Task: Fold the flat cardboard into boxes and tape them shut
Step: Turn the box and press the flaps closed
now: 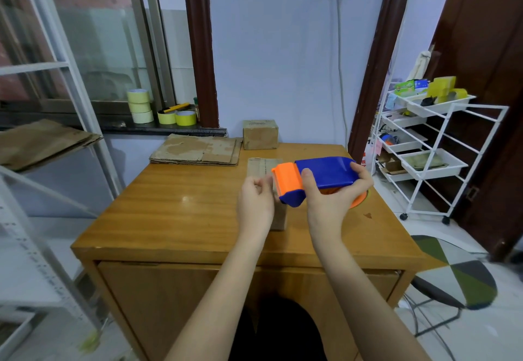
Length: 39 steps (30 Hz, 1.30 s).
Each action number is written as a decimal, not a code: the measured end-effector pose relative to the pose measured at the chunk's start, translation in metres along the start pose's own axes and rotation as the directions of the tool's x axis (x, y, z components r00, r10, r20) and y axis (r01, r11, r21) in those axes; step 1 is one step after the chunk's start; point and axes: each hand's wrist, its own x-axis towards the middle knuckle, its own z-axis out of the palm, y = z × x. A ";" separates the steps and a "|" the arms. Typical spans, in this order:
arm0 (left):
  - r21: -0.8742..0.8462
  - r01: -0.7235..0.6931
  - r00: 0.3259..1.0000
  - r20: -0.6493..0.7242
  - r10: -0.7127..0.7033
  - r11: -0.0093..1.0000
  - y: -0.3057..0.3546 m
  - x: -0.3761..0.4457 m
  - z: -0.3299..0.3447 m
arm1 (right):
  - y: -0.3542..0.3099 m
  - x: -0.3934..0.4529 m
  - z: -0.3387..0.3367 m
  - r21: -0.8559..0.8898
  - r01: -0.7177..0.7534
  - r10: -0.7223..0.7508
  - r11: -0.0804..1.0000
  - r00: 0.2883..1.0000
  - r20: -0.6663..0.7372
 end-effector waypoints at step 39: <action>0.499 -0.080 0.997 0.021 0.080 0.863 -0.039 0.062 -0.059 | 0.039 0.036 -0.030 -0.445 0.277 -0.155 0.852 0.944 0.291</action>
